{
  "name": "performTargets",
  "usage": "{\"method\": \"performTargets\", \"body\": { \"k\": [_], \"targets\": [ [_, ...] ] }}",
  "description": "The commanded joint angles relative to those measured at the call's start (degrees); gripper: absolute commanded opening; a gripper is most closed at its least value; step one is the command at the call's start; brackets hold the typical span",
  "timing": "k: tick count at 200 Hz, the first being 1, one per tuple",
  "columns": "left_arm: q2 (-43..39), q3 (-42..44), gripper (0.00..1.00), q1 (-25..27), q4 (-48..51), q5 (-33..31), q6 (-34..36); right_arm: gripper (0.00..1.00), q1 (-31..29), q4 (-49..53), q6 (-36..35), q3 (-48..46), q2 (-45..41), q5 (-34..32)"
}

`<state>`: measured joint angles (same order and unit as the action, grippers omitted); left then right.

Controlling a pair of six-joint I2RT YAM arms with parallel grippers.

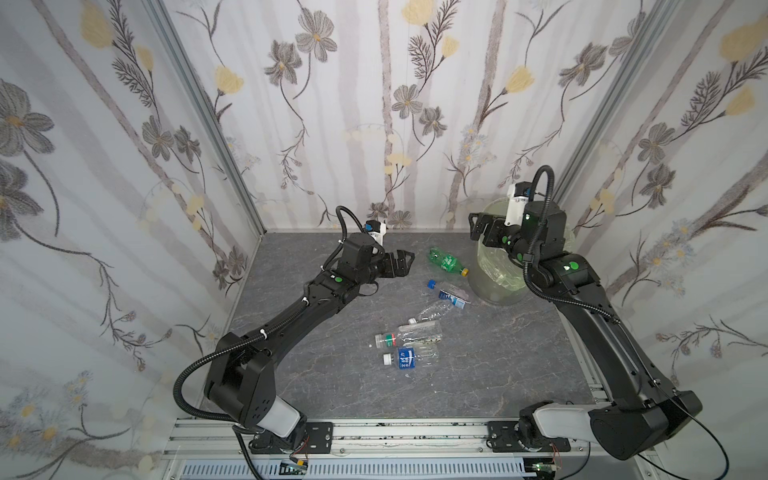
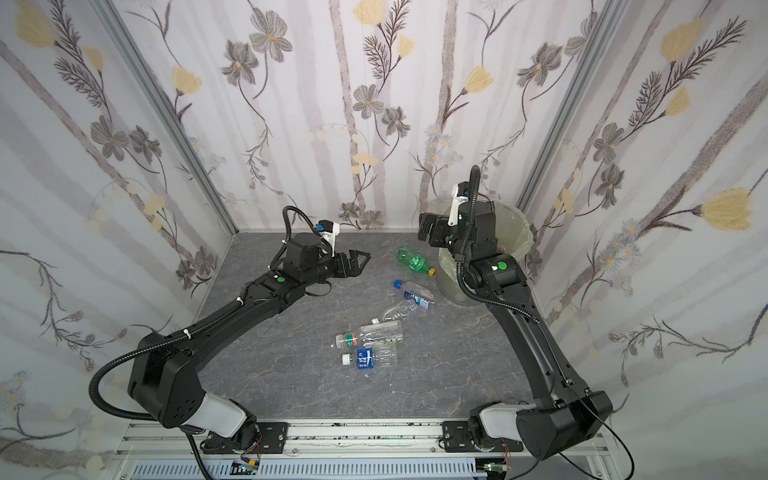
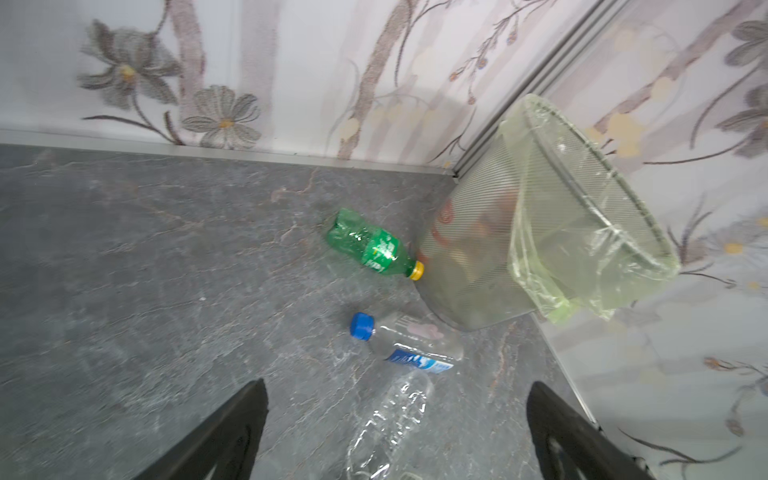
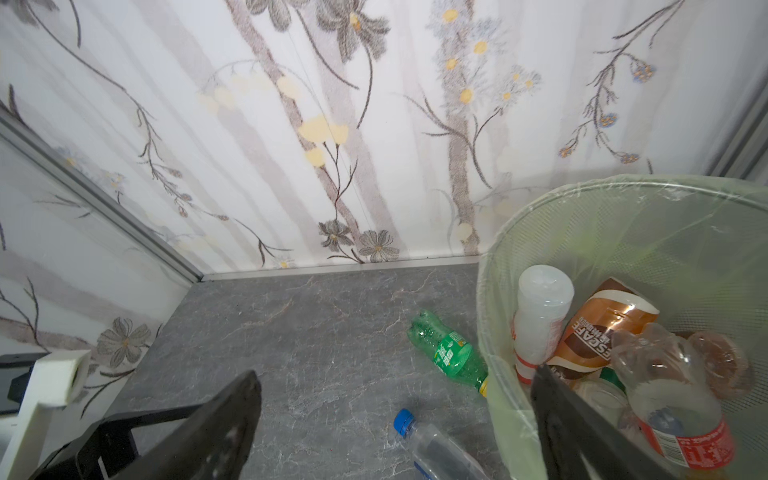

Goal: Throw the plastic bottles in the bin
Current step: 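Lower the right gripper toward the blue-capped clear bottle while the left draws back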

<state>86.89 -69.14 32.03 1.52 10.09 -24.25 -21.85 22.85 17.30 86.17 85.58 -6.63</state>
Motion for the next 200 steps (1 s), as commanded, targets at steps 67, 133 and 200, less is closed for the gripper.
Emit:
{"method": "performTargets", "body": {
  "k": [67,133,200],
  "targets": [
    [-4.85,8.68,1.0,-0.61,3.67,-14.49,-2.41,1.0,-6.7,2.22,-5.02,-11.17,7.78,-6.65],
    [-4.53,9.82,1.0,-0.74,3.7,-13.13,-4.79,1.0,-7.71,5.28,-7.01,-12.64,16.35,-10.11],
    [-4.34,9.9,1.0,-0.88,3.58,-12.1,-5.06,0.99,-7.93,8.01,-7.78,-6.63,27.41,-12.25]
  ]
}}
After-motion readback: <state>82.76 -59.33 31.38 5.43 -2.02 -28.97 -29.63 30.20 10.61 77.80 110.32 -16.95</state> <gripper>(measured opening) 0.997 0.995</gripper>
